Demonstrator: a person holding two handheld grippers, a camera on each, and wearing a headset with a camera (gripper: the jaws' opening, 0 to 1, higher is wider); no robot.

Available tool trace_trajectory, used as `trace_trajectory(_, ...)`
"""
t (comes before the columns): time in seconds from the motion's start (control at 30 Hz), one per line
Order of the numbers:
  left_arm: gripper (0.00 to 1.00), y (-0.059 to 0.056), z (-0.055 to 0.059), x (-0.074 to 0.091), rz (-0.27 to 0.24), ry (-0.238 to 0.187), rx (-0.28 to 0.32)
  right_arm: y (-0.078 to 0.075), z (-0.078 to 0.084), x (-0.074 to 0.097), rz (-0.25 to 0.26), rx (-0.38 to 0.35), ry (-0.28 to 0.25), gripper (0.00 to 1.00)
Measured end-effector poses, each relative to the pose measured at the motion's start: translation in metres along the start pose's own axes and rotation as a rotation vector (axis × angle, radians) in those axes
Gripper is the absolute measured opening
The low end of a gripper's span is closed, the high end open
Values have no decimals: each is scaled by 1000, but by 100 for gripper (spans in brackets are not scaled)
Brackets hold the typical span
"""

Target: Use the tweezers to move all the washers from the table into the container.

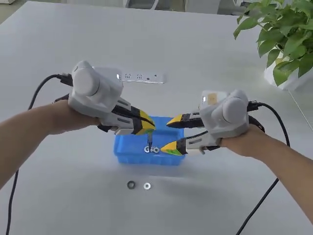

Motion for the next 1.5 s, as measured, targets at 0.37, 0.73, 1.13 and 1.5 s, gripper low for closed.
trace_trajectory(0.37, 5, -8, -19, 5, 9, 2, -18, 10, -4, 17, 43, -23, -8, 52)
trace_trajectory(0.73, 5, -28, -36, 12, 35, 10, -47, 23, -7, 29, 74, -28, -13, 56)
trace_trajectory(1.13, 5, -48, -44, 17, 55, 10, -71, 37, -9, 33, 81, -27, -15, 57)
trace_trajectory(1.5, 5, -65, -38, 15, 83, 1, -77, 52, -1, 34, 72, -45, -4, 58)
Point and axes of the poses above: the centre of the closed fingertips' face, and the gripper's own axes: x roughly backward along the fingers, y roughly to its left, z roughly out of its underside, the point moved 5 cm from there along x, roughly backward along the fingers, and after that the axes turned 13 degrees about -y, right-handed, at the moved point
